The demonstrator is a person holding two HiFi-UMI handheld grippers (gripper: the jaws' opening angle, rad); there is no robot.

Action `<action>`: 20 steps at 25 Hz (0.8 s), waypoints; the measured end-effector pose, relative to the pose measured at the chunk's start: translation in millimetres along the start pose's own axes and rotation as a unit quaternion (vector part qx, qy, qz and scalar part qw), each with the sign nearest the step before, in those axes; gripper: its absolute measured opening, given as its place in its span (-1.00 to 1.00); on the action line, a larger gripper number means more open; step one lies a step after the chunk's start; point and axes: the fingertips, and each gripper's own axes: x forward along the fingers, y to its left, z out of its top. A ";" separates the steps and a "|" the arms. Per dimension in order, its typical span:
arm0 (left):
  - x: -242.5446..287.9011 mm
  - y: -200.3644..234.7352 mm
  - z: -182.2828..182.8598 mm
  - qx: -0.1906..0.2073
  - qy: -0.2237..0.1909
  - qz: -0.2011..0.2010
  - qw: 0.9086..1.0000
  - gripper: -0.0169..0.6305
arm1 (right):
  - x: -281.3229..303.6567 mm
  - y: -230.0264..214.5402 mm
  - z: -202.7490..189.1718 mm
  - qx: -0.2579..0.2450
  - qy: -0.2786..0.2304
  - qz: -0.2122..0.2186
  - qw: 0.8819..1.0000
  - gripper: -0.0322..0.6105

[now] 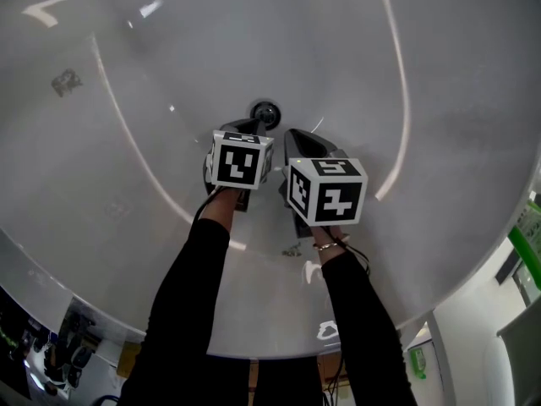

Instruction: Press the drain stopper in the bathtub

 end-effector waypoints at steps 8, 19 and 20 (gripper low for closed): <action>-23.1 -5.3 13.4 0.002 -0.020 -0.006 1.000 -0.92 | -12.5 5.4 5.5 -0.004 -0.007 -0.005 1.000 -0.89; -59.6 -14.2 24.2 0.010 -0.029 -0.013 0.999 -0.92 | -31.0 16.9 14.5 0.000 -0.016 -0.004 1.000 -0.89; -62.7 -15.4 25.6 0.011 -0.030 -0.014 0.999 -0.92 | -33.0 18.3 15.8 -0.001 -0.017 -0.004 1.000 -0.89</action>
